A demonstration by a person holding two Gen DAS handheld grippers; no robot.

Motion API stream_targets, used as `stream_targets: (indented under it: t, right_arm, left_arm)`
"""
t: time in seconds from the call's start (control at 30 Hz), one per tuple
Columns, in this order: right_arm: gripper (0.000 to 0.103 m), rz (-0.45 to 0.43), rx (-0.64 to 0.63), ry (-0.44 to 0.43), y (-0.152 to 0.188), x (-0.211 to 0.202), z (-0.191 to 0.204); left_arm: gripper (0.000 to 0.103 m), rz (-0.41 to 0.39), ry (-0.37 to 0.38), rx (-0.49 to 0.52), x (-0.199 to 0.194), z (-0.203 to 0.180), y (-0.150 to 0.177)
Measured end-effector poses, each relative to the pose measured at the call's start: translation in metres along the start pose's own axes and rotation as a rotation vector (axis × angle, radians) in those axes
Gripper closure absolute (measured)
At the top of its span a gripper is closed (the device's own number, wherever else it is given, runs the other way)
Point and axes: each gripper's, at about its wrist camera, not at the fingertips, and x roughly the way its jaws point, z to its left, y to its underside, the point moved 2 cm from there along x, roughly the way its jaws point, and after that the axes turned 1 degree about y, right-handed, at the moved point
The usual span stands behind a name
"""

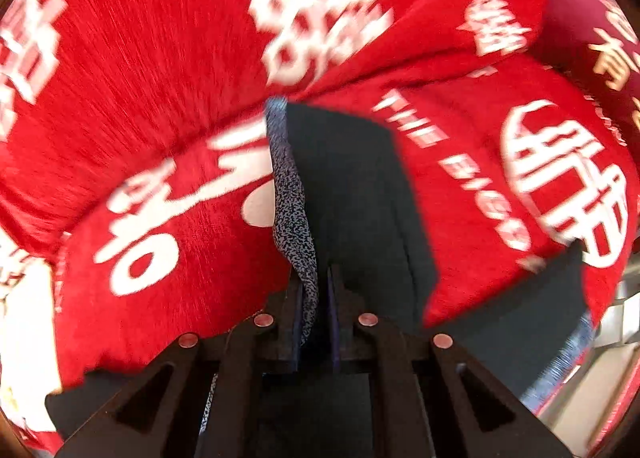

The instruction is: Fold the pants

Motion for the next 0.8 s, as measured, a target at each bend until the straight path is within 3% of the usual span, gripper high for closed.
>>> stream_targets:
  t: [0.07, 0.17, 0.23, 0.4, 0.5, 0.6, 0.63, 0.67, 0.8]
  right_arm:
    - [0.092, -0.091, 0.052, -0.012, 0.03, -0.042, -0.039]
    - [0.092, -0.129, 0.13, -0.029, 0.063, -0.059, -0.09]
    - [0.092, -0.094, 0.129, -0.003, 0.088, -0.041, -0.112]
    - [0.089, 0.016, 0.185, -0.045, 0.109, 0.008, -0.15]
    - [0.074, 0.007, 0.237, -0.061, 0.112, 0.004, -0.164]
    - [0.043, -0.038, 0.288, -0.067, 0.112, -0.008, -0.18]
    - [0.026, -0.068, 0.301, -0.078, 0.112, -0.014, -0.185]
    - [0.02, -0.087, 0.297, -0.077, 0.111, -0.013, -0.191]
    - [0.021, -0.109, 0.325, -0.067, 0.108, -0.011, -0.215]
  left_arm:
    - [0.001, -0.002, -0.002, 0.0, 0.0, 0.0, 0.0]
    - [0.001, -0.005, -0.008, -0.001, 0.0, -0.002, 0.001]
    - [0.001, -0.005, -0.011, -0.002, 0.001, -0.002, 0.0]
    - [0.001, 0.011, -0.006, -0.004, 0.0, -0.002, -0.001]
    - [0.001, 0.028, 0.002, -0.018, -0.002, 0.001, -0.002]
    - [0.001, 0.037, 0.004, -0.05, -0.006, 0.002, -0.003]
    - [0.001, 0.037, 0.006, -0.055, -0.007, 0.002, -0.004]
    - [0.001, 0.039, 0.01, -0.055, -0.007, 0.001, -0.004]
    - [0.001, 0.055, -0.008, -0.034, -0.002, -0.006, -0.005]
